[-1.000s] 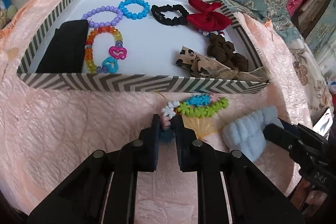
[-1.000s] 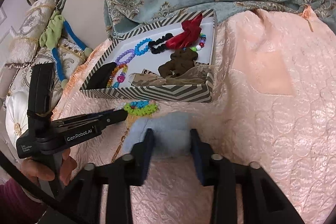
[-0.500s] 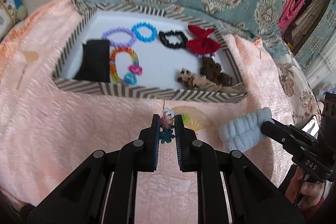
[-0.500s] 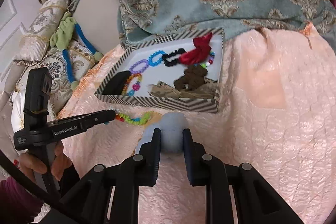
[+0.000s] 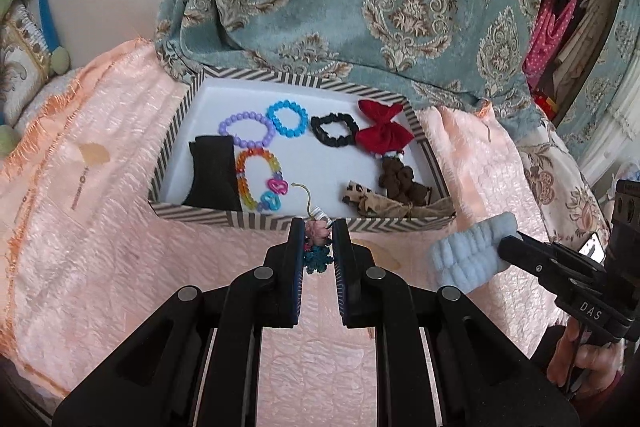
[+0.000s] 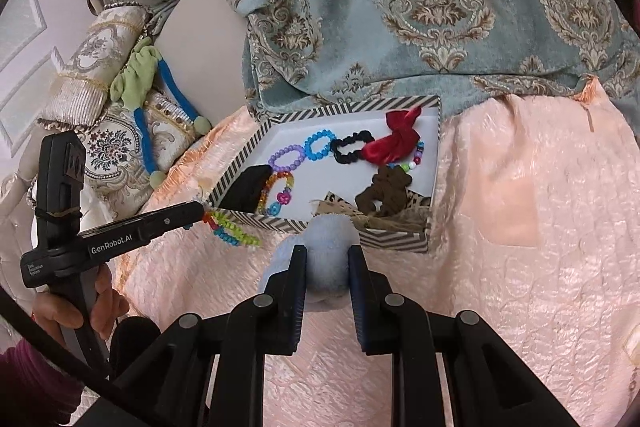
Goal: Organize jewelry
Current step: 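Carry the charm toward the tray with the left gripper while the right gripper carries the fuzzy scrunchie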
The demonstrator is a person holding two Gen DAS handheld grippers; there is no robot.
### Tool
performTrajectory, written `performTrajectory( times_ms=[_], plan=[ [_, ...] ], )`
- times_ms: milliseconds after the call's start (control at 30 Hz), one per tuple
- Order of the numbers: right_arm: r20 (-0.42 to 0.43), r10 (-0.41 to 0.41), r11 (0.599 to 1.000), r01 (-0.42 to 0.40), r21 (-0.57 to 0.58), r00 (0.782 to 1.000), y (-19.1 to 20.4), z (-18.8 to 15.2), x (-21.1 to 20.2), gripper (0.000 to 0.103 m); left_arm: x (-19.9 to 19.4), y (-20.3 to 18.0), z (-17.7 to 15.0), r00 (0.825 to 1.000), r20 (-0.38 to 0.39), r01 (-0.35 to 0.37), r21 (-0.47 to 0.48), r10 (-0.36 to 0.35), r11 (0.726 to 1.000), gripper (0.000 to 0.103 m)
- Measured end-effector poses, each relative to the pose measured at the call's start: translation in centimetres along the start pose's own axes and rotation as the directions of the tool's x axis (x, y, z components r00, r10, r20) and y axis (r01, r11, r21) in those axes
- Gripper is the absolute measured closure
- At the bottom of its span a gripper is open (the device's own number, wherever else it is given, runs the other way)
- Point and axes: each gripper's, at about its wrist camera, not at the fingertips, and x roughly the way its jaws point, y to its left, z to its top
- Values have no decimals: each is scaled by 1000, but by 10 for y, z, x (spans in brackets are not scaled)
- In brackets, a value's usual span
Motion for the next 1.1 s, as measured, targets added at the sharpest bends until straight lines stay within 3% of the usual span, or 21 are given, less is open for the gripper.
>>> performTrajectory(
  times_ms=[167, 833, 1100],
  plan=[
    [1, 0, 1000, 0, -10, 1000, 5, 5, 1, 84, -3, 3, 7, 1000, 0, 13, -11, -13, 1000, 91],
    [-8, -6, 1000, 6, -9, 1000, 7, 18, 14, 84, 1, 19, 28, 999, 3, -49, -18, 49, 999, 91],
    [6, -10, 1000, 10, -6, 1000, 11, 37, 24, 84, -1, 35, 54, 997, 21, -76, -35, 77, 997, 91]
  ],
)
